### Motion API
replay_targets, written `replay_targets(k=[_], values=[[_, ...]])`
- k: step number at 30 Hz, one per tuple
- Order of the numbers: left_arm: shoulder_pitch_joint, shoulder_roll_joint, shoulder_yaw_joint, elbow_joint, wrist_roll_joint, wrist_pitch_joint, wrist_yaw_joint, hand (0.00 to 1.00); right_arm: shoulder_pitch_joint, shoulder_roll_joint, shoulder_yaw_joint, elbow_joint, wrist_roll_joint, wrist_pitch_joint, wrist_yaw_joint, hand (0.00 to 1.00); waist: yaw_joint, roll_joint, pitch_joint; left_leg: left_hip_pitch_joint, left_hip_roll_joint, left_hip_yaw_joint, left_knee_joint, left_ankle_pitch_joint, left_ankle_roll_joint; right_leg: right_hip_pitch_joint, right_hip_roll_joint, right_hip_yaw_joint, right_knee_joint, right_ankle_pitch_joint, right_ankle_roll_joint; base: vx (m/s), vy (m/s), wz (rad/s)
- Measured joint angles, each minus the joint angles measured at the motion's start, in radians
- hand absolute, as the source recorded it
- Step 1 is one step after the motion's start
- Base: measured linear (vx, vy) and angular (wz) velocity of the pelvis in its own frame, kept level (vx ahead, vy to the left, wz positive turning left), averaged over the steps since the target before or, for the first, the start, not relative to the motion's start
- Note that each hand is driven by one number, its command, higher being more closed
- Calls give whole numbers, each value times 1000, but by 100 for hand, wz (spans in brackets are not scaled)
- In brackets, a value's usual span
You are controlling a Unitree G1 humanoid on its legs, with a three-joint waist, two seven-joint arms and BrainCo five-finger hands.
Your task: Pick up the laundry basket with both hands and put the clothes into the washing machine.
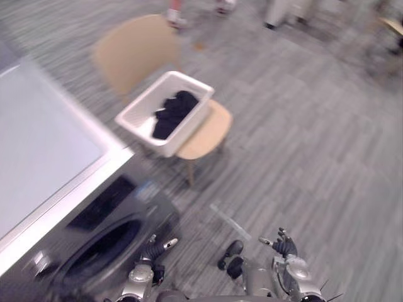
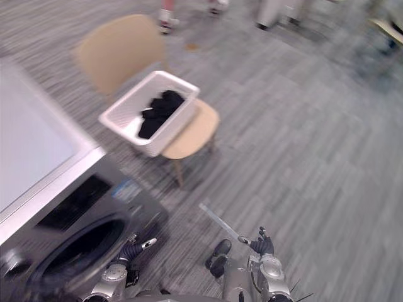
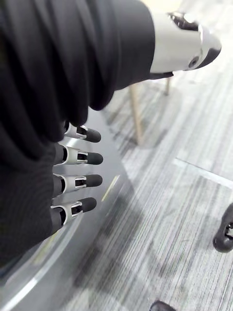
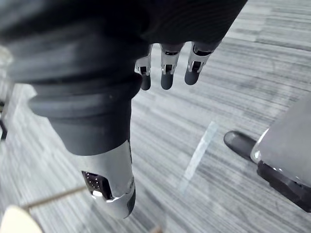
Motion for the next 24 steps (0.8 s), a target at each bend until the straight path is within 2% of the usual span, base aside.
replay_targets(k=[1, 2, 3, 4, 5, 6, 7, 8, 9, 10, 11, 12, 13, 14, 15, 16, 17, 18, 19, 20, 21, 22, 24], values=[[-7, -1, 0, 4, -3, 0, 0, 0, -1, 0, 5, 0, 0, 0, 1, 0, -8, -1, 0, -6, 20, -5, 59, 0, 0, -5, 14, 26, 5, -10, 5, 238, -206, -163], [-16, -1, 2, 7, -3, -3, 0, 0, 1, -1, 15, 1, 1, 0, 1, 0, -18, 0, 1, -47, 86, -55, 238, 3, 5, 3, 46, 69, -13, -14, 5, 165, -101, -99], [-17, -7, 5, 9, -6, -7, 0, 0, 0, 0, 24, 4, 1, 0, 1, 0, -19, 4, 2, -83, 124, -108, 357, 0, 25, 12, 68, 93, -30, -13, 6, 252, -116, -132], [-18, -29, 19, 9, -10, -15, -1, 0, -15, -3, 28, 27, 1, 0, 1, 0, -19, 9, 14, -178, 150, -263, 569, -26, 40, 47, 107, 135, -66, -9, 11, 290, -103, -124], [-19, -45, 21, 8, -11, -15, -1, 0, -21, -8, 28, 45, 2, 0, 0, 0, -19, 10, 25, -253, 113, -407, 654, -45, 33, 89, 124, 161, -92, -9, 11, 279, -74, -111], [-17, -53, 21, 10, -11, -14, -2, 0, -21, -10, 28, 53, 2, 0, -1, 0, -18, 8, 30, -289, 84, -473, 664, -54, 31, 112, 127, 175, -102, -9, 11, 225, -3, -80], [-12, -63, 21, 9, -12, -14, -1, 0, -20, -11, 24, 62, 3, 0, -1, 0, -7, 4, 41, -357, 23, -572, 637, -59, 37, 160, 136, 213, -128, -10, 15, 225, 28, -71], [-11, -66, 19, 9, -13, -14, -1, 0, -22, -10, 22, 62, 3, 0, -1, 0, 7, 5, 44, -406, -10, -615, 585, -62, 43, 186, 140, 240, -150, -9, 21, 230, 39, -72], [-10, -66, 19, 6, -13, -14, 0, 0, -26, -11, 21, 61, 3, 0, 0, 0, 12, 5, 49, -441, -30, -634, 534, -61, 44, 203, 140, 253, -163, -12, 23, 229, 56, -53], [-11, -64, 19, -6, -16, -14, 1, 0, -34, -14, 20, 57, 3, -1, 0, 0, 14, 10, 65, -491, -64, -655, 419, -57, 49, 239, 138, 263, -187, -18, 34, 238, 70, -33], [-7, -64, 19, -20, -27, -14, 1, 0, -38, -14, 18, 56, 3, -1, 0, 0, 18, 15, 69, -513, -83, -664, 313, -50, 39, 258, 139, 269, -207, -16, 44, 299, 94, -37], [0, -64, 18, -31, -31, -14, 0, 0, -38, -11, 18, 58, 3, -1, -1, 0, 42, 11, 70, -515, -112, -671, 173, 58, 79, 289, 138, 288, -247, -6, 71, 261, 87, -34], [3, -64, 18, -33, -31, -14, 1, 0, -38, -10, 19, 58, 3, -1, -1, 0, 46, 9, 68, -509, -118, -673, 160, 77, 86, 294, 137, 295, -251, -7, 74, 342, 112, -43], [13, -63, 19, -36, -31, -14, 1, 0, -46, -8, 21, 56, 2, -2, -2, 0, 59, 12, 58, -505, -141, -696, 162, 95, 122, 312, 133, 319, -252, -21, 96, 407, 143, -25], [13, -62, 19, -36, -31, -14, 0, 0, -60, -8, 21, 57, 1, -2, -2, 0, 62, 8, 60, -499, -156, -710, 170, 71, 165, 308, 115, 329, -208, -47, 123, 432, 165, -18], [14, -63, 18, -36, -31, -13, 0, 0, -62, -8, 20, 58, 1, -2, -2, 0, 61, 6, 60, -478, -161, -709, 168, 62, 184, 298, 98, 330, -162, -71, 142, 437, 192, -4], [13, -65, 16, -30, -31, -12, 0, 0, -63, -9, 17, 61, -1, -2, -1, 0, 60, 2, 64, -425, -174, -689, 153, 50, 205, 271, 52, 340, -14, -107, 186, 451, 221, 3], [18, -63, -2, -26, -31, -12, 0, 0, -66, -8, 17, 60, -3, -2, 0, 0, 60, 1, 63, -362, -193, -688, 129, 47, 210, 241, 3, 342, 157, -115, 193, 539, 265, 8], [23, -60, -11, -29, -31, -12, 0, 0, -63, -6, 18, 59, -8, -2, 0, 0, 59, -3, 62, -330, -206, -690, 117, 45, 213, 222, -27, 339, 258, -106, 183, 536, 244, 29], [28, -58, -21, -30, -31, -12, 1, 0, -56, -3, 18, 59, -9, -2, 0, 0, 53, -8, 61, -257, -233, -718, 86, 33, 232, 177, -95, 323, 464, -35, 146, 533, 178, 62], [31, -54, -23, -43, -31, -12, 3, 0, -51, 1, 18, 61, -9, -2, 1, 0, 35, -9, 58, -204, -243, -763, 60, 16, 254, 142, -130, 305, 587, -51, 141, 456, 93, 85], [26, -52, -26, -50, -31, -11, 5, 0, -54, 3, 18, 61, -9, -2, 1, 0, 34, -8, 58, -181, -245, -796, 47, 11, 256, 128, -142, 295, 615, -94, 145, 448, 14, 101], [12, -49, -29, -79, -31, -12, 22, 0, -53, -1, 17, 63, -9, -2, 1, 0, 37, 0, 61, -142, -222, -899, 22, 12, 256, 78, -121, 267, 521, -184, 145, 425, -65, 98]])
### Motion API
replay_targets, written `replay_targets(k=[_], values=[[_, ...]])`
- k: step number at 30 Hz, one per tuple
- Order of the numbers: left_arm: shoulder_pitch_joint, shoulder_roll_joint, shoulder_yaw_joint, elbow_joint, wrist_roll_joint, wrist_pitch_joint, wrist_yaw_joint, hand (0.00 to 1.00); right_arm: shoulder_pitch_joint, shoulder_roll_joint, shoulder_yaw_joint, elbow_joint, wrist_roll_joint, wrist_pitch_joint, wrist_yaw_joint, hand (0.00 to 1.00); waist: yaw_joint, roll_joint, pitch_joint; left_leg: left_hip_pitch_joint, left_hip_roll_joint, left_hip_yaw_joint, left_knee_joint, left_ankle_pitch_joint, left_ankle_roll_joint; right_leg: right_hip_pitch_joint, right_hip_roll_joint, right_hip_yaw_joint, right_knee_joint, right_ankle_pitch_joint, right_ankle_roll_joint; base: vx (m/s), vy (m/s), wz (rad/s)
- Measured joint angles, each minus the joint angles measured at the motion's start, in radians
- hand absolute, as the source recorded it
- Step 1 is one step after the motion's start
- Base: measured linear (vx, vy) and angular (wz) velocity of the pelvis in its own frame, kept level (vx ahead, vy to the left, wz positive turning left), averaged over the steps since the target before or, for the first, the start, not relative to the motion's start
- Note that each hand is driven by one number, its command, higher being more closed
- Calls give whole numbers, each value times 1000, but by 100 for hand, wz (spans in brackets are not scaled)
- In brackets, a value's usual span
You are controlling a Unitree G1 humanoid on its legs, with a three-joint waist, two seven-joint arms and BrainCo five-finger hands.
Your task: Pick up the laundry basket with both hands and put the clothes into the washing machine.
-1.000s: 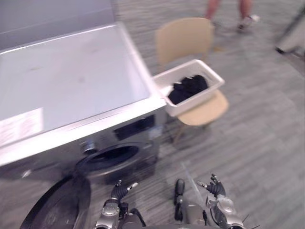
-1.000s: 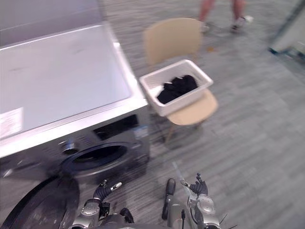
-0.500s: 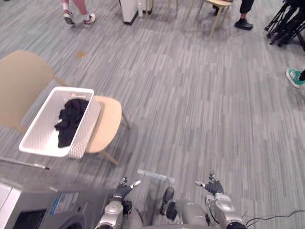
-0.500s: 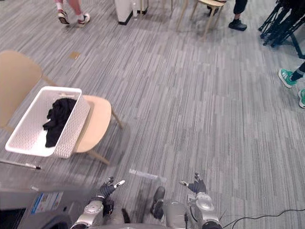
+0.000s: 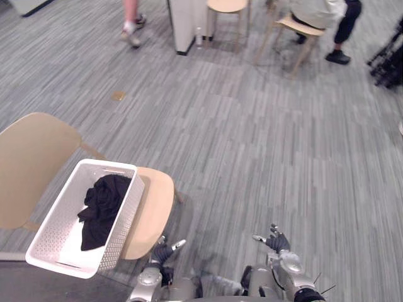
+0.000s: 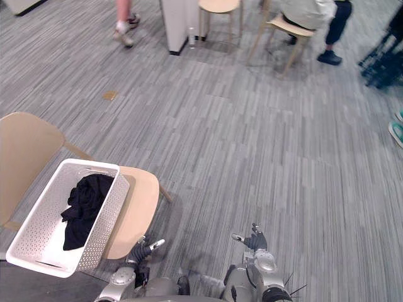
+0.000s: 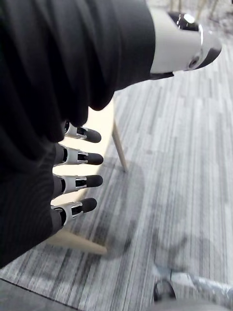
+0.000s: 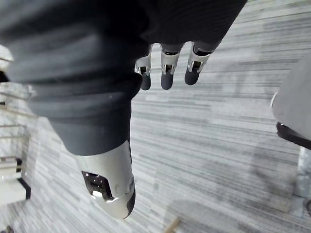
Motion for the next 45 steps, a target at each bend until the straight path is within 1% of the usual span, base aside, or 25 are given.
replay_targets(k=[3, 4, 5, 6, 7, 10, 11, 12, 16, 17, 18, 22, 23, 25, 26, 27, 28, 30, 31, 33, 35, 37, 38, 41, 45], values=[[-28, -9, 12, 1, 1, 1, 2, 0, 2, -5, 1, -4, 0, -1, 0, 0, -2, 31, 15, 5, 52, -149, 16, -1, -6, -50, 129, 131, -308, 21, 11, 376, -182, 119], [-41, -15, 11, 3, 1, 1, 2, 0, 29, -4, -1, -19, 0, -2, -1, 0, -7, 20, 10, -41, 46, -229, 72, -13, -57, -53, 183, 315, -532, 123, 59, 414, -280, 200], [-54, -10, 5, 2, 2, 0, 2, 0, 62, 4, -21, -24, 0, -1, -4, 0, -8, -6, 6, -51, 16, -306, 116, -49, -121, -10, 177, 446, -704, 278, 80, 440, -326, 226], [-57, -8, 5, 0, 2, 0, 2, 0, 82, 16, -28, -25, 0, 0, -5, 0, -6, -33, 5, -55, 0, -345, 142, -78, -161, 11, 142, 472, -729, 341, 70, 453, -433, 213], [-70, -67, 29, 7, 1, 1, 15, 0, 65, -2, -48, -17, 1, 6, -17, 0, 21, 32, 13, -80, 40, -393, 167, -92, -203, 23, 167, 377, -662, 294, 40, 418, -404, 156], [-63, -86, 29, 1, 1, 0, 20, 0, 63, 0, -59, -64, 0, -6, -29, 0, 33, 36, 7, -151, 37, -407, 90, -51, -237, 92, 132, 194, -639, 235, 10, 341, -296, 187], [-59, -85, 27, 0, -3, 0, 21, 0, 64, 0, -59, -74, 0, -11, -30, 0, 39, 36, 6, -168, 37, -380, 47, 7, -232, 127, 125, 137, -641, 224, 11, 222, -137, 227], [-51, -82, 21, -2, -7, -1, 22, 0, 67, 0, -60, -72, 0, -21, -33, 0, 46, 27, -3, -187, 35, -299, 30, 47, -199, 163, 112, 75, -649, 205, 15, 159, -88, 161], [10, -69, 2, -23, -19, -1, 42, 0, 42, 2, -61, -60, -1, -31, -45, 0, 77, -7, -52, -229, 32, -32, -66, 130, -170, 208, 53, -79, -705, 191, 31, 124, -23, 132], [15, -67, -7, -30, -19, -1, 41, 0, 40, -1, -62, -58, -1, -32, -46, 0, 70, -4, -62, -252, 56, 169, -69, 123, -122, 232, 35, -164, -721, 187, 36, 74, 100, 160], [14, -62, -18, -33, -19, -1, 42, 0, 42, -3, -66, -61, -1, -32, -47, 0, 62, -4, -63, -256, 73, 285, -48, 144, -123, 256, 15, -225, -718, 181, 53, 104, 114, 168], [40, -24, -24, -83, -20, -4, 41, 0, 51, 20, -69, -102, -26, -31, -48, 0, 77, -31, -72, -262, 15, 248, -30, 140, -105, 320, -38, -354, -676, 173, 79, 101, 151, 111], [56, -23, -28, -100, -20, -4, 41, 0, 54, 20, -70, -125, -50, -31, -47, 0, 79, -37, -71, -244, -9, 231, -28, 131, -90, 319, -96, -371, -566, 150, 113, 72, 137, 60], [78, -5, -28, -105, -20, -6, 40, 0, 59, 15, -67, -153, -80, -30, -48, 0, 79, -41, -70, -216, -33, 211, -22, 118, -70, 304, -163, -368, -407, 145, 118, 78, 178, 51], [95, 3, -28, -107, -18, -7, 39, 0, 73, 11, -59, -183, -100, -29, -48, 0, 77, -56, -68, -190, -57, 193, -23, 104, -51, 269, -229, -309, -257, 157, 95, 87, 168, 44], [101, 6, -28, -107, -16, -7, 38, 0, 79, 8, -58, -195, -112, -29, -50, 0, 75, -61, -68, -180, -67, 177, -24, 97, -41, 241, -251, -259, -184, 175, 58, 100, 145, 62], [102, 19, -30, -107, -16, -7, 37, 0, 91, 4, -56, -213, -132, -28, -53, 0, 60, -65, -68, -170, -71, 134, -21, 80, -35, 160, -241, -108, -61, 154, 9, 78, 82, 69], [109, 39, -29, -107, -15, -10, 38, 0, 130, -1, -55, -264, -182, -27, -70, 0, 44, -68, -68, -155, -69, 78, -18, 78, -33, 81, -141, 89, -90, 46, 62, 101, 60, 87], [110, 40, -29, -107, -15, -11, 38, 0, 133, -3, -56, -270, -188, -26, -71, 0, 44, -70, -69, -153, -69, 71, -18, 78, -34, 75, -127, 109, -112, 39, 70, 106, 25, 68], [102, 60, -26, -105, -15, -20, 38, 0, 135, -19, -56, -309, -242, -20, -86, 0, 31, -75, -72, -151, -70, 19, -16, 85, -49, 51, -39, 233, -331, 33, 104, 104, -39, 62], [90, 73, -27, -98, -15, -23, 38, 0, 135, -32, -57, -345, -282, -16, -88, 0, 23, -80, -74, -156, -79, -19, -17, 90, -70, 47, -13, 279, -467, 62, 119, 96, -124, 72], [87, 80, -23, -97, -13, -25, 38, 0, 131, -50, -57, -378, -328, -15, -87, 0, 24, -94, -76, -160, -98, -44, -13, 86, -89, 50, -16, 286, -539, 188, 105, 73, -181, 54], [90, 74, -19, -90, -9, -28, 39, 0, 120, -77, -54, -390, -358, -15, -86, 0, 27, -69, -77, -164, -81, -62, -17, 86, -100, 55, 1, 275, -548, 192, 96, 68, -188, 15], [112, 65, -16, -64, 2, -41, 35, 0, 76, -131, -22, -421, -412, -15, -82, 0, 24, -43, -76, -181, -31, -79, -55, 100, -127, 60, 52, 240, -614, 218, 62, 60, -191, 7], [108, 67, -7, -57, 2, -43, 19, 0, 26, -211, 30, -427, -453, -14, -63, 0, 24, -51, -64, -196, -1, -106, -98, 128, -168, 65, 85, 199, -663, 236, 41, 40, -143, 17]])
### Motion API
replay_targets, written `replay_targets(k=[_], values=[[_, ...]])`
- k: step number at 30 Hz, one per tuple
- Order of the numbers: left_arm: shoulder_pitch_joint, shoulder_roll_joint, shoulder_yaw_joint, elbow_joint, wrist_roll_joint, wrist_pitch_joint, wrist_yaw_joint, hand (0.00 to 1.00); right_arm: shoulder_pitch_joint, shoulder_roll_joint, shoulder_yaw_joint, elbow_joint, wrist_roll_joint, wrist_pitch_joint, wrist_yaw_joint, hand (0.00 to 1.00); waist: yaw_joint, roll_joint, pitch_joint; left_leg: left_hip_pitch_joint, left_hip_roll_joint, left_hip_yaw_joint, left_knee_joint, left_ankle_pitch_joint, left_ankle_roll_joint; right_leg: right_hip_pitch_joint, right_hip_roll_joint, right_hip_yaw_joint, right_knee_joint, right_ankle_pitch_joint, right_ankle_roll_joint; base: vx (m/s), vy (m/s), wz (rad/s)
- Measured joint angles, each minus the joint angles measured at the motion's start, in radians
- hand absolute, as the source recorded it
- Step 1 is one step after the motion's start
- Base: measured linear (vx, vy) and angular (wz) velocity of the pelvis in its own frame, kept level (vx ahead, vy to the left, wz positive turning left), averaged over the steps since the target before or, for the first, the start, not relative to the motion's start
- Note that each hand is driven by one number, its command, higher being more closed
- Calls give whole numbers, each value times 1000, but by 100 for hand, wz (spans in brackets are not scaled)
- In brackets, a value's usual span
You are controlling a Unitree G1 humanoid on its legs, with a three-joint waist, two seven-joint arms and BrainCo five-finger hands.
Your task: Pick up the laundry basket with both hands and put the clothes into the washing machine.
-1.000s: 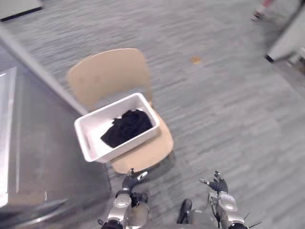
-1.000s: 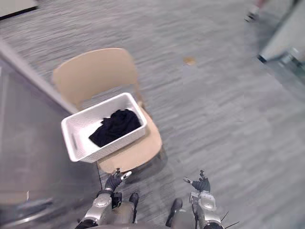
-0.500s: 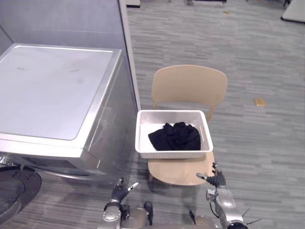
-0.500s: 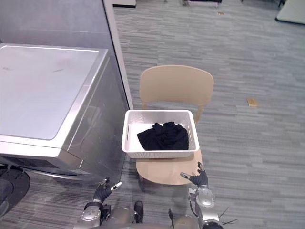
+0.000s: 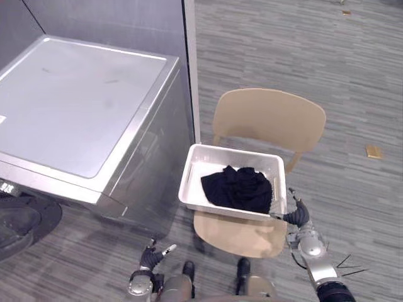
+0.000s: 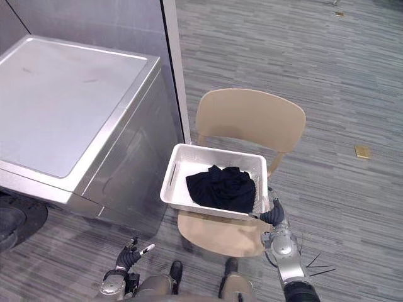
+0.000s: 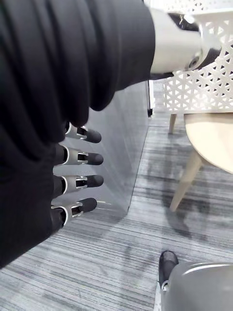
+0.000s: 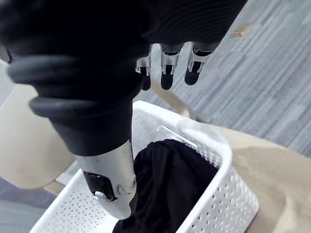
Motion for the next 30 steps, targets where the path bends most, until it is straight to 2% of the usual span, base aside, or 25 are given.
replay_targets(k=[2, 6, 7, 10, 11, 12, 14, 19, 22, 25, 26, 27, 29, 30], values=[[-8, 0, 0, 0, 0, -1, -2, 0, -45, -31, 29, 13, -2, 0, 1, 0, 0, 5, 15, -6, 0, -12, -7, 9, -8, -1, 1, -11, -7, 3, -2, -7, -44, 20], [-29, 0, 0, -3, 0, -21, -1, 0, -223, -80, 93, 120, -1, -1, 0, 0, 12, 37, 67, -65, -6, -44, -9, 41, -17, -32, 0, -41, -27, 30, -12, -67, -18, 25], [-42, 0, -1, -4, -1, -21, -1, 0, -288, -92, 115, 154, -1, 0, 0, 0, 16, 49, 93, -92, -9, -55, -9, 56, -28, -53, 0, -54, -27, 40, -17, -161, -30, 31], [-77, 0, -5, -13, -2, -24, 2, 0, -446, -132, 178, 259, -12, 10, 0, 0, 36, 71, 165, -130, -10, -84, -36, 103, -25, -87, -3, -81, -27, 59, -33, -167, -32, 29], [-78, 0, -5, -16, -3, -25, 3, 0, -490, -141, 198, 286, -19, 14, -1, 0, 39, 74, 176, -142, -9, -94, -50, 118, -28, -101, -6, -89, -26, 63, -36, -186, -37, 25], [-79, 0, -6, -20, -4, -25, 3, 0, -539, -155, 218, 318, -19, 15, -2, 0, 56, 75, 193, -150, -6, -97, -70, 137, -27, -119, -5, -91, -20, 66, -39, -118, -30, 15], [-87, 0, -8, -22, -7, -27, 3, 0, -600, -178, 232, 366, -24, 17, -3, 0, 60, 86, 216, -162, -6, -109, -84, 151, -21, -130, -8, -106, -15, 70, -42, -140, -39, 22], [-129, 0, -16, -31, -21, -39, 22, 0, -767, -254, 264, 533, -32, 38, -22, 0, 64, 114, 250, -216, -9, -132, -149, 217, -17, -206, -20, -128, 3, 82, -47, -111, -24, 17], [-179, -1, -44, -31, -25, -42, 28, 0, -838, -290, 267, 633, -60, 64, -28, 0, 86, 130, 263, -258, -9, -146, -150, 232, -22, -247, -23, -139, 11, 86, -48, -65, -46, 11], [-209, -13, -73, -41, -44, -47, 43, 0, -908, -315, 269, 690, -71, 82, -40, 0, 89, 152, 278, -283, -10, -162, -175, 259, -27, -279, -29, -153, 20, 86, -48, -31, -59, 14], [-229, -15, -99, -42, -49, -48, 44, 0, -935, -336, 287, 709, -71, 86, -51, 0, 87, 168, 290, -294, -12, -174, -183, 270, -28, -288, -33, -165, 23, 86, -48, -41, -67, 17], [-240, -19, -104, -43, -50, -51, 44, 0, -946, -348, 301, 719, -71, 88, -49, 100, 93, 171, 291, -308, -13, -176, -185, 273, -30, -305, -36, -166, 29, 85, -48, -44, -69, 12], [-269, -30, -104, -43, -51, -54, 45, 0, -955, -361, 322, 727, -71, 92, -47, 100, 114, 172, 292, -337, -15, -177, -186, 278, -33, -343, -39, -165, 51, 80, -52, -45, -95, 3], [-280, -39, -105, -42, -51, -55, 44, 0, -964, -364, 351, 727, -71, 96, -48, 100, 115, 171, 292, -344, -18, -181, -186, 280, -36, -359, -49, -164, 75, 69, -52, -27, -84, 8]])
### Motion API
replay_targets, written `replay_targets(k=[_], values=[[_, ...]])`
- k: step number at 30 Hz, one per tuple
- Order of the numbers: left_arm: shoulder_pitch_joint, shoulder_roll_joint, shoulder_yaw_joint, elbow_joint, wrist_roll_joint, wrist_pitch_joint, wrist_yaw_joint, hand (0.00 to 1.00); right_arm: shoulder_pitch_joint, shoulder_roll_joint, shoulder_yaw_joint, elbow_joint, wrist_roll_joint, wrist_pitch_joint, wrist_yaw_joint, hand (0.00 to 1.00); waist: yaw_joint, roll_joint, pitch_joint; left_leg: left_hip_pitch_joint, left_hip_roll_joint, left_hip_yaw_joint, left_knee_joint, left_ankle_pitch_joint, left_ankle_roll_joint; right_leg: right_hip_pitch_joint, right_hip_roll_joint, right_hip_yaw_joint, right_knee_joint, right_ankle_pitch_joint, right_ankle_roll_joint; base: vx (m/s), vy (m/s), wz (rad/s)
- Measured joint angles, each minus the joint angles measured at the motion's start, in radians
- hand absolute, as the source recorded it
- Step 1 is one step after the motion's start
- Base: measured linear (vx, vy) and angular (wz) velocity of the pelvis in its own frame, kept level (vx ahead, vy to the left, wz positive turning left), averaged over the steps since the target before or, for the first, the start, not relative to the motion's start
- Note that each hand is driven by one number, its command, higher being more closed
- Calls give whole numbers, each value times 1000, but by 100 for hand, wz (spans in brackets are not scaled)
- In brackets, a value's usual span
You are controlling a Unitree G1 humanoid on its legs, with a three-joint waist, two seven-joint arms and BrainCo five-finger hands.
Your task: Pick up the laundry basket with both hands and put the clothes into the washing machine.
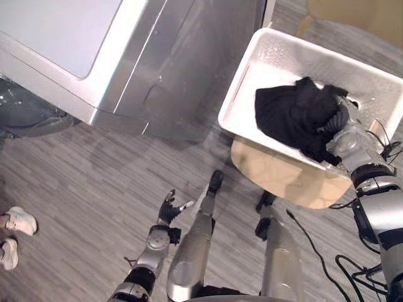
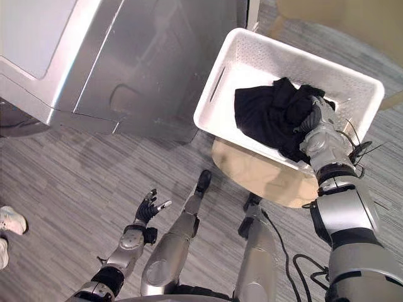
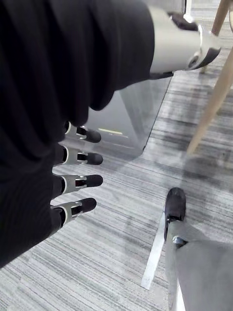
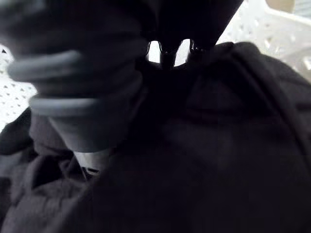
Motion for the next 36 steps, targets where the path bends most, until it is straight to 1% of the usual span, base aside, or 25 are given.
replay_targets(k=[3, 4, 8, 11, 12, 13, 16, 17, 18, 19, 20, 21, 22, 23, 24, 25, 27, 28, 30, 31, 32, 34, 35, 36], values=[[-13, -12, -26, 1, 0, 0, -1, 0, 2, -9, 54, -24, 2, -1, 5, 100, 1, 0, 0, 8, -9, -9, 0, 0, 0, -12, -14, 2, 52, -32, -3, -33, -93, 12], [-14, -14, -27, 1, 1, 0, -2, 0, 4, -5, 61, -33, 3, -1, 7, 100, 0, 0, 0, 9, -10, -11, 0, 0, 0, -11, -17, 2, 55, -34, -4, -41, -75, 6], [-18, -19, -27, 1, 1, 0, -2, 0, 53, 50, 57, -122, 25, -13, 28, 100, -2, -1, 0, 30, -6, -17, -1, 0, 0, 5, -14, 3, 58, -36, -6, -45, -85, -2], [-18, -18, -25, 0, 1, 1, -2, 0, 125, 85, 16, -217, 71, -13, 32, 100, -4, -2, 1, 64, 3, -17, -16, 0, 0, 41, -2, -2, 45, -36, -6, -41, -90, 3], [-17, -13, -23, -1, 2, 3, -2, 0, 172, 110, -20, -301, 114, -16, 33, 100, -5, -5, 3, 86, 9, -16, -26, 0, 0, 64, 1, -4, 36, -36, -6, -31, -79, 1], [-16, -11, -20, -1, 2, 4, -2, 0, 191, 123, -41, -342, 133, -19, 33, 100, -6, -5, 3, 98, 11, -14, -30, 0, 0, 76, 3, -4, 31, -35, -6, -36, -87, 0], [-10, -4, -12, -8, 4, 17, -3, 0, 245, 184, -122, -495, 217, -43, 27, 100, -15, -10, 1, 141, 21, -6, -35, 0, 0, 127, 16, -2, 2, -29, -3, -20, -79, -7], [-8, -2, -10, -8, 10, 17, -3, 0, 268, 214, -156, -558, 254, -50, 26, 100, -21, -15, -3, 158, 24, -5, -40, -1, 1, 144, 21, -1, -8, -28, -1, 10, -63, -7], [2, -2, 2, -9, 12, 18, -4, 0, 307, 261, -198, -638, 325, -73, 25, 100, -32, -28, -16, 174, 29, -3, -51, -1, 1, 160, 27, -1, -18, -28, -1, 13, -67, -8], [10, -1, 9, -11, 12, 18, -5, 0, 329, 287, -215, -673, 355, -85, 26, 100, -34, -38, -27, 177, 31, 0, -51, -2, 3, 164, 31, 1, -25, -28, 0, 36, -67, -13], [24, 0, 15, -11, 12, 19, -5, 0, 380, 333, -238, -732, 399, -100, 25, 100, -34, -60, -51, 185, 34, 8, -51, -7, 9, 169, 35, 6, -31, -27, 1, 51, -51, -13], [32, 1, 16, -12, 12, 21, -6, 0, 409, 356, -250, -761, 422, -109, 26, 100, -35, -70, -62, 193, 35, 9, -51, -9, 11, 178, 36, 7, -34, -27, 1, 98, -61, -7], [46, -1, 14, -12, 14, 26, -9, 0, 474, 398, -268, -819, 463, -119, 27, 100, -37, -86, -80, 218, 35, 9, -52, -13, 17, 207, 37, 4, -40, -29, 2, 104, -51, 1], [65, -2, 14, -13, 15, 27, -18, 0, 524, 434, -271, -862, 491, -121, 27, 100, -43, -99, -101, 239, 34, 12, -52, -20, 20, 229, 37, 5, -43, -34, 10, 107, -43, 4], [74, -2, 15, -13, 19, 30, -26, 0, 551, 452, -271, -888, 501, -121, 29, 100, -48, -104, -111, 253, 34, 12, -52, -24, 20, 244, 37, 6, -45, -37, 13, 99, -23, 2], [103, -1, 15, -12, 37, 34, -27, 0, 612, 494, -265, -948, 518, -123, 35, 100, -59, -114, -143, 282, 33, 16, -52, -35, 19, 276, 37, 7, -55, -41, 17, 74, -6, -2], [130, -1, 20, -9, 50, 36, -27, 0, 666, 528, -259, -1006, 531, -129, 53, 100, -59, -124, -175, 308, 32, 31, -52, -44, 25, 297, 38, 21, -60, -42, 18, 51, 6, -16], [150, -1, 22, -7, 51, 36, -27, 0, 700, 543, -248, -1040, 547, -142, 68, 100, -60, -129, -197, 327, 31, 40, -52, -51, 26, 312, 37, 30, -62, -44, 21, 40, 11, -19], [180, 0, 23, -7, 54, 37, -28, 0, 761, 550, -221, -1102, 586, -161, 97, 100, -61, -135, -230, 359, 30, 52, -52, -59, 30, 343, 40, 40, -74, -43, 24, 36, 12, -18], [194, 2, 23, -7, 55, 37, -28, 0, 782, 550, -209, -1132, 597, -163, 113, 100, -59, -140, -239, 374, 31, 65, -52, -65, 30, 351, 42, 52, -76, -43, 25, 19, 14, -40], [224, 9, 24, -8, 58, 37, -30, 0, 815, 550, -175, -1183, 603, -169, 138, 100, -61, -148, -255, 397, 33, 92, -51, -74, 31, 363, 48, 78, -88, -40, 28, 4, 19, -59], [254, 18, 27, -10, 67, 36, -37, 0, 848, 549, -136, -1235, 603, -187, 169, 100, -62, -160, -283, 406, 40, 130, -51, -85, 32, 367, 63, 112, -118, -22, 34, -2, 18, -67], [266, 21, 40, -14, 73, 35, -46, 0, 858, 551, -118, -1257, 602, -200, 188, 100, -62, -169, -290, 411, 45, 161, -51, -86, 31, 366, 74, 142, -146, 0, 32, -24, 14, -73], [270, 21, 52, -16, 74, 35, -46, 0, 858, 553, -107, -1266, 599, -201, 198, 100, -62, -173, -292, 411, 48, 189, -50, -87, 32, 365, 83, 167, -168, 23, 34, -33, 15, -74]])
